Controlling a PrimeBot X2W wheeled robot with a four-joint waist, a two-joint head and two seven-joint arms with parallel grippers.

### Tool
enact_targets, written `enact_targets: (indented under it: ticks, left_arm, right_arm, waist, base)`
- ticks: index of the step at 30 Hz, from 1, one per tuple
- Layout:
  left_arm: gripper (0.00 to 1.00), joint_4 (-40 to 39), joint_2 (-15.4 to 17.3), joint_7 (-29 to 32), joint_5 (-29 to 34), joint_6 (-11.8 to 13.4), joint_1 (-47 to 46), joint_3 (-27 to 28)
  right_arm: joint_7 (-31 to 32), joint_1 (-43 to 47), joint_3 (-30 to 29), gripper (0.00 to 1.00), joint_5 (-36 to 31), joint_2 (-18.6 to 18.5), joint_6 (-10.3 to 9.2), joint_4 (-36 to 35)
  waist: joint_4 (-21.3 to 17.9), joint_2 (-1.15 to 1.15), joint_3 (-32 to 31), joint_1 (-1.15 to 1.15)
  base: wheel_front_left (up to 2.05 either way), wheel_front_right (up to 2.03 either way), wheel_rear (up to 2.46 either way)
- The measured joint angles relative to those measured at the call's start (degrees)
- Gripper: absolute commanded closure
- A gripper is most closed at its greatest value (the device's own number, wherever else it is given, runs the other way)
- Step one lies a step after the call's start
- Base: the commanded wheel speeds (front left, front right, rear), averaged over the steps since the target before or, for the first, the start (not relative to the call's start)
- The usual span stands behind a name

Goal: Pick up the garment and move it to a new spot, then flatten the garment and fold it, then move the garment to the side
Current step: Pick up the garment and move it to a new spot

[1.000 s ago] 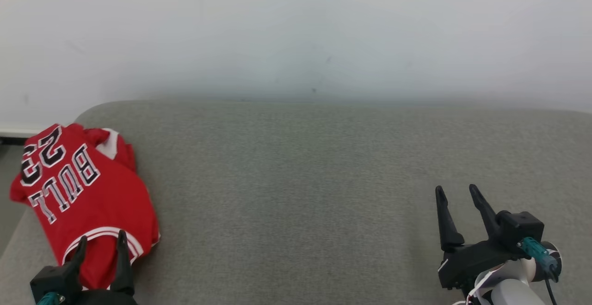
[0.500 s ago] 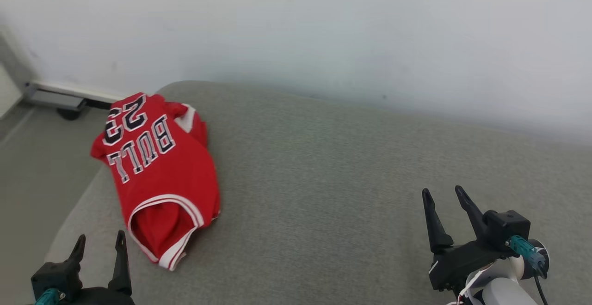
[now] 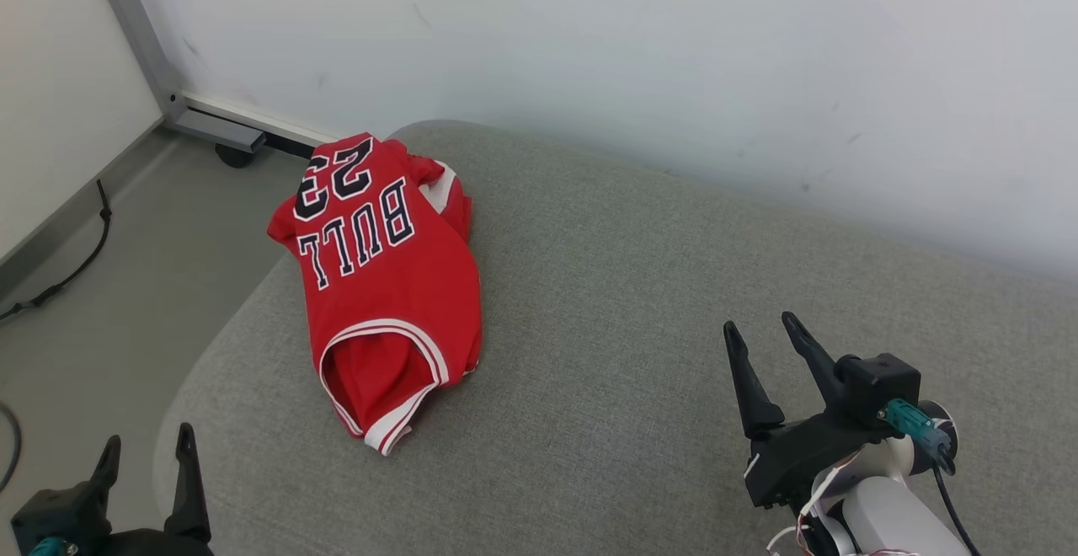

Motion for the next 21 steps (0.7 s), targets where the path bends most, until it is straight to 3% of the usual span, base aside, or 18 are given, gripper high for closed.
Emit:
enact_targets:
  ticks: [4,7,16,21]
  left_arm:
    - [0.0,0.05,-0.65,0.04,-0.93,-0.19,-0.16,-0.08]
    - [0.0,0.58,-0.62,0.64,-2.07,-1.66,-1.87,-0.44]
    - [0.0,5.89,3.74,5.01,-4.6,-10.13,-20.44,-2.16]
    - [0.0,10.99,5.82,8.09,-9.31,-13.14,-29.95,-0.4]
  right_arm:
    - [0.0,0.01,0.11,0.0,-0.01,-0.02,0.33,0.71]
    - [-0.01,0.05,0.2,0.0,-0.02,-0.03,0.33,1.19]
    - [0.56,0.52,0.37,0.0,-1.27,-1.27,0.22,0.49]
    - [1.98,0.01,1.23,0.0,-2.66,-1.82,0.02,-1.44]
  waist:
    - [0.28,0.0,0.3,0.0]
    - [0.05,0.0,0.5,0.0]
    - [-1.26,0.01,1.82,0.0]
    - [-2.9,0.0,3.7,0.0]
  base:
    - [0.0,0.0,0.0]
    - [0.0,0.0,0.0]
    - [0.0,0.0,0.0]
    - [0.0,0.0,0.0]
